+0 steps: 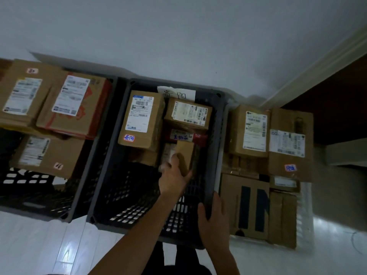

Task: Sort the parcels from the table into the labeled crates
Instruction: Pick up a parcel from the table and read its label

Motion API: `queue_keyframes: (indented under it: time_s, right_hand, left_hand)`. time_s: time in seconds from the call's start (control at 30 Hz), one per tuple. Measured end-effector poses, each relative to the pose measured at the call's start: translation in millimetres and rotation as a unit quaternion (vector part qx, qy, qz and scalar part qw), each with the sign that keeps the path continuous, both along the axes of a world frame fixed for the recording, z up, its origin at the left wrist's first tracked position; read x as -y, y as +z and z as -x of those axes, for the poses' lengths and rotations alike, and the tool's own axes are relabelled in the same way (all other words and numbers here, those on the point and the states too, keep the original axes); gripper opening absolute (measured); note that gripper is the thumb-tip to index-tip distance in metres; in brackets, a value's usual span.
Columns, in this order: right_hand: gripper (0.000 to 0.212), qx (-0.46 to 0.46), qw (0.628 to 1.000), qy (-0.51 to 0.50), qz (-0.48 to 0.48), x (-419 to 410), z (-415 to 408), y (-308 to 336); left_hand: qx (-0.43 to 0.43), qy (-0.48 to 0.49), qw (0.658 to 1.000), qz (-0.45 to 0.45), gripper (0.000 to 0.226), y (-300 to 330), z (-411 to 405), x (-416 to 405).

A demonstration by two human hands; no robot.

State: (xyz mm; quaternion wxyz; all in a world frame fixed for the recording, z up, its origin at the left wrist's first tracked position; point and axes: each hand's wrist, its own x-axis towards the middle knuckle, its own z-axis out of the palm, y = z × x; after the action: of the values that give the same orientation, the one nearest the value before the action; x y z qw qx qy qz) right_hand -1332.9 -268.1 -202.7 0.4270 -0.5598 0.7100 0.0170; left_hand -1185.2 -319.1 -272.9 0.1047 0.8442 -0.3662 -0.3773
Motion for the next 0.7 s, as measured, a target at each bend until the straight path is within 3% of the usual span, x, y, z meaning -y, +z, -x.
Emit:
queue_keyframes:
  time_s: [0.23,0.4,0.53,0.7]
  right_hand:
    - [0.066,-0.018,0.999,0.032,0.020,4.9,11.4,-14.5]
    - [0.068,-0.043,0.998,0.034,0.026,1.5,13.2,-20.7]
    - [0.063,-0.059,0.995,0.016,0.083,-4.3,11.7,-40.6]
    - [0.064,-0.072,0.993,0.010,0.095,-6.4,10.0,-46.7]
  left_hand:
    - [0.061,-0.054,0.997,-0.003,0.071,-28.8,31.7,13.9]
    - [0.061,-0.054,0.997,-0.006,0.074,-50.7,42.1,15.0]
    - [0.062,-0.061,0.996,-0.004,0.077,-59.8,41.8,19.5]
    - [0.072,-0.128,0.989,0.006,0.079,-71.7,27.6,14.1]
